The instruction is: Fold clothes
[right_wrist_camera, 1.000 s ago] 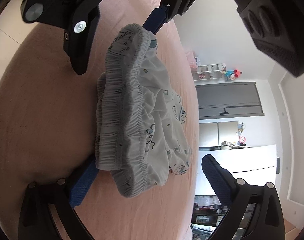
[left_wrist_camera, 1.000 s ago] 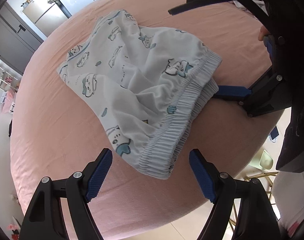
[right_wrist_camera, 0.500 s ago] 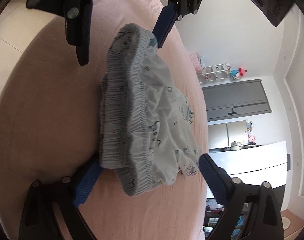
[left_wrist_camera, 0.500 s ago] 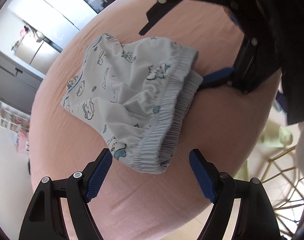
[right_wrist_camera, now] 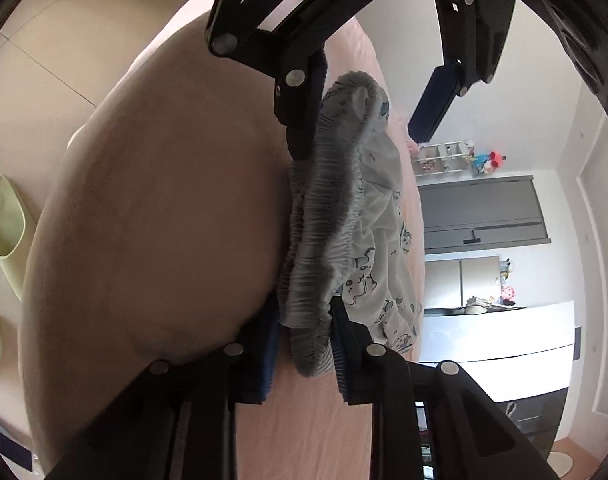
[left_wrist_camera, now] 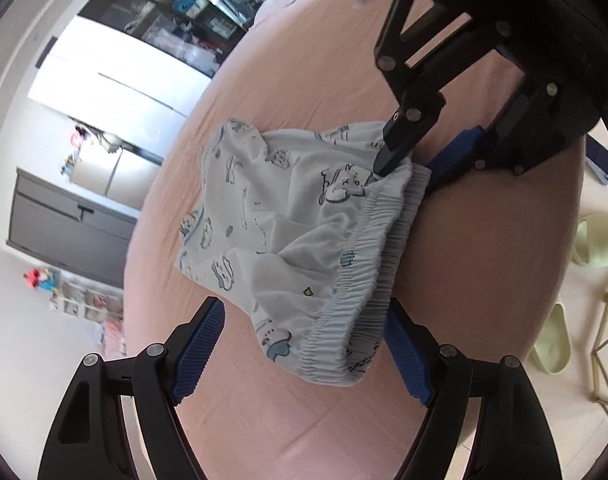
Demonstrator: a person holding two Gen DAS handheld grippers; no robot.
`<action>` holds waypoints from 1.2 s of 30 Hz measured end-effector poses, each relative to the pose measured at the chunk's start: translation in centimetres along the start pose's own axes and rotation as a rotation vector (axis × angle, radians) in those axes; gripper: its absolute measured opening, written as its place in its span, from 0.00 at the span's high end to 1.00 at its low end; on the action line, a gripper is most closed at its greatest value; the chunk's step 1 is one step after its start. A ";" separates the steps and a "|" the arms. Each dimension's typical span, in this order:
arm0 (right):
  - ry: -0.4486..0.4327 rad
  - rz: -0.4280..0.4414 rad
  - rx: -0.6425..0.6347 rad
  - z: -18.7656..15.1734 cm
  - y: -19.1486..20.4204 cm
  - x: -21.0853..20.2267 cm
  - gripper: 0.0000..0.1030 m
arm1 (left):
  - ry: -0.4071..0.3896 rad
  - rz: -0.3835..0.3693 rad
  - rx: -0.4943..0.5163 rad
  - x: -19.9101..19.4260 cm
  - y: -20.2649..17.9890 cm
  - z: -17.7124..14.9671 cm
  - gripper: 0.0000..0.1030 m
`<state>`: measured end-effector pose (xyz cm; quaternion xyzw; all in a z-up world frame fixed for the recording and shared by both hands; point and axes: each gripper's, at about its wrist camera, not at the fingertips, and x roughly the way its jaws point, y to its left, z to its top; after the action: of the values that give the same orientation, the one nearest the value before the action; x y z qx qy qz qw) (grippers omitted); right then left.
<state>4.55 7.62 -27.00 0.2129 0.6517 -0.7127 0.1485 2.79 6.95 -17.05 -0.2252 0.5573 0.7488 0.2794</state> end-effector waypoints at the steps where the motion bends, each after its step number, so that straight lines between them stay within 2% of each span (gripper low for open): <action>1: -0.003 0.010 -0.004 0.0 -0.1 0.0 0.77 | -0.005 0.010 0.015 0.1 -0.2 -0.1 0.23; 7: -0.014 0.087 -0.017 -0.2 -1.4 -0.3 0.77 | -0.033 0.068 0.106 0.6 -1.4 -0.7 0.23; 16: -0.018 0.108 0.005 -1.1 -2.7 -1.7 0.80 | -0.067 0.103 0.201 0.8 -2.2 -0.8 0.23; 21: -0.026 0.107 0.019 -1.3 -3.7 -2.3 0.81 | -0.077 0.073 0.207 -0.7 -2.5 -0.4 0.23; 26: -0.040 0.075 0.069 -1.1 -5.3 -3.0 0.81 | -0.063 0.128 0.243 -0.3 -3.4 -0.4 0.23; 32: -0.071 0.041 0.048 -1.3 -4.6 -3.9 0.81 | -0.070 0.106 0.204 0.2 -2.8 -0.3 0.23; 36: -0.072 0.040 0.048 -1.5 -4.4 -4.4 0.81 | -0.083 0.130 0.237 0.9 -3.0 0.2 0.23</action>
<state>6.37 9.26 -21.11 0.2034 0.6244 -0.7321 0.1810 4.14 7.94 -19.69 -0.1228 0.6430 0.7031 0.2777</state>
